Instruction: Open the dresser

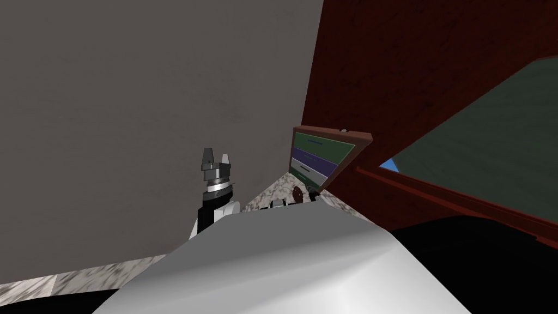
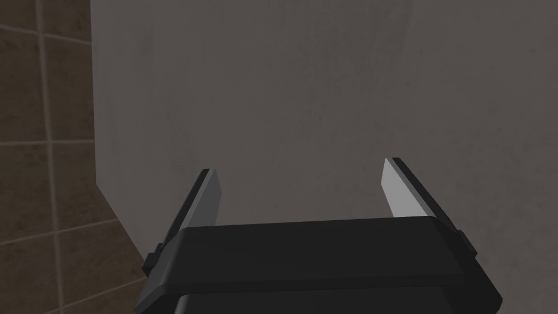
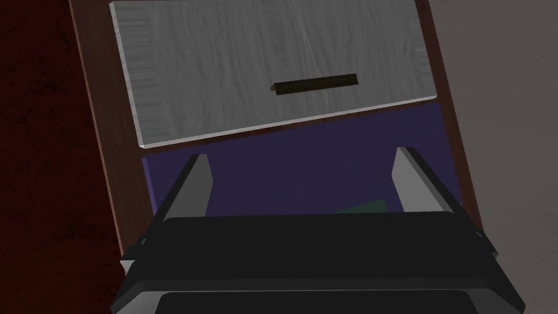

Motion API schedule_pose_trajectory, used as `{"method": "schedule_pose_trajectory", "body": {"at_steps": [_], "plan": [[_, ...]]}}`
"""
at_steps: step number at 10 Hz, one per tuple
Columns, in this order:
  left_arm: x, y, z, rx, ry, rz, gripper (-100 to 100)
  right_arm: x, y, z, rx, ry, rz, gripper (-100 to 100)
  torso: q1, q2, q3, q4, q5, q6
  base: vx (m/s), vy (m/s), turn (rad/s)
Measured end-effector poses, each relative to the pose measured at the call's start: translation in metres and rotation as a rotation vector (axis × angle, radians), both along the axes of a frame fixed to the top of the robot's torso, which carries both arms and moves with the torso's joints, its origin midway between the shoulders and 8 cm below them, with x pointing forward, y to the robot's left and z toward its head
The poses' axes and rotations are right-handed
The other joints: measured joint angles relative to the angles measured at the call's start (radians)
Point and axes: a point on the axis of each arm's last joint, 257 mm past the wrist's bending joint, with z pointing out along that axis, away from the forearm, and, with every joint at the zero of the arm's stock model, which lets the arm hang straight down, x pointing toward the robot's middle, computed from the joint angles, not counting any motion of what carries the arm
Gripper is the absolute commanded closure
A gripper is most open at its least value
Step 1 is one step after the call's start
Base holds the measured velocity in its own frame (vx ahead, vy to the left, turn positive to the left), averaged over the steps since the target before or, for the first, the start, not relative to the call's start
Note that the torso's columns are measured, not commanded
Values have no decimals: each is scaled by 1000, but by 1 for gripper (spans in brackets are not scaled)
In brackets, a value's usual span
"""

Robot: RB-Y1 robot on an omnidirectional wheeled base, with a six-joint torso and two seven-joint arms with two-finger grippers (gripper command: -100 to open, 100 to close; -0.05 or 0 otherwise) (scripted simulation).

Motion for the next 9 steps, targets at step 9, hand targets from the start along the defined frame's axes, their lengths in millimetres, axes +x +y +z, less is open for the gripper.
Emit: {"method": "schedule_pose_trajectory", "body": {"at_steps": [9], "plan": [[0,0,0,0,0,0,0,-39,-95,-23,-389,266,-29,-100,0,2,1,0,0,0,68,18,123]]}}
